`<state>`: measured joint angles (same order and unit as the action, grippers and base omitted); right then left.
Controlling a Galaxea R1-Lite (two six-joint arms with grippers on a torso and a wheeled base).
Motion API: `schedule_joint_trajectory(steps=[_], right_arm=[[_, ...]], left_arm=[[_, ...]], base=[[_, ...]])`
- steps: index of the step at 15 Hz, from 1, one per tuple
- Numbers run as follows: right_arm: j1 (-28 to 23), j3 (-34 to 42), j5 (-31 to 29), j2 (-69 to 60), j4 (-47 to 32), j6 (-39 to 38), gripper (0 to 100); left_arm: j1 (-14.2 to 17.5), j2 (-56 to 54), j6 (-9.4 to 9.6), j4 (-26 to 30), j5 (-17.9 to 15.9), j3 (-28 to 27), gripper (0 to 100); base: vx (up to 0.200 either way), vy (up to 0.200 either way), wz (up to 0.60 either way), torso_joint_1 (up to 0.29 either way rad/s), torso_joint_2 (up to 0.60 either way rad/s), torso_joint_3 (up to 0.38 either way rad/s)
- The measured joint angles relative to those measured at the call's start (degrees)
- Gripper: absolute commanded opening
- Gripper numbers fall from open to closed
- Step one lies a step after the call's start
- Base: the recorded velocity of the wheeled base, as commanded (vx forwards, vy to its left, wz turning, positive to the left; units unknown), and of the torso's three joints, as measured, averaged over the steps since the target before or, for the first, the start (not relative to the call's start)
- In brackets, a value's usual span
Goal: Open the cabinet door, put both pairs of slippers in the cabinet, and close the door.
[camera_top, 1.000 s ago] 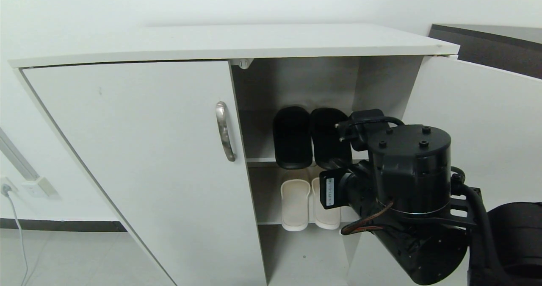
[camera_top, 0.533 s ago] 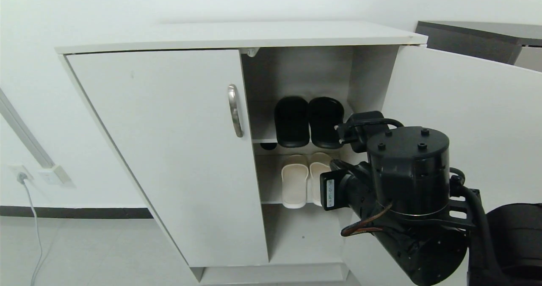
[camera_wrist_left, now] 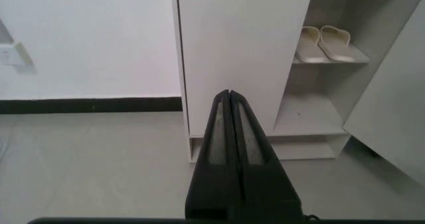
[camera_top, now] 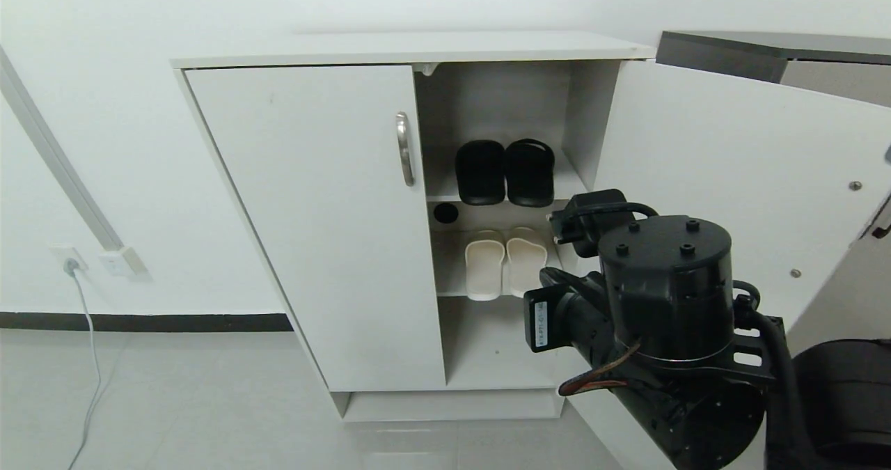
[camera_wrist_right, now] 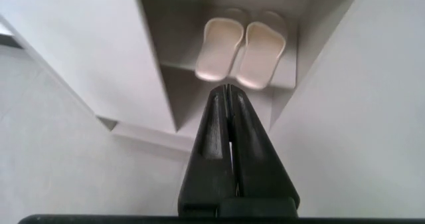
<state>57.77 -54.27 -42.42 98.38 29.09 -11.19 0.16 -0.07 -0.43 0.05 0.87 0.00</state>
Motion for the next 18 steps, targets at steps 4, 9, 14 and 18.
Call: schedule_joint_trajectory(steps=[4,9,14,18], right_arm=[[-0.1,0.3,0.0,0.1,0.0,0.3,0],[-0.2,0.7,0.1,0.6,0.1,0.7,0],[0.0,0.8,0.1,0.8,0.1,0.7,0],[0.0,0.9,0.1,0.9,0.1,0.7,0]], left_arm=[[0.0,0.0,0.00,0.0,0.0,0.0,0],[0.0,0.0,0.00,0.1,0.0,0.0,0],[0.0,0.0,0.00,0.0,0.0,0.0,0],[0.0,0.0,0.00,0.0,0.0,0.0,0]], base=[[-0.150,0.000,0.00,0.002,0.00,0.002],[0.000,0.000,0.00,0.000,0.00,0.000],[0.000,0.000,0.00,0.000,0.00,0.000],[0.000,0.000,0.00,0.000,0.00,0.000]])
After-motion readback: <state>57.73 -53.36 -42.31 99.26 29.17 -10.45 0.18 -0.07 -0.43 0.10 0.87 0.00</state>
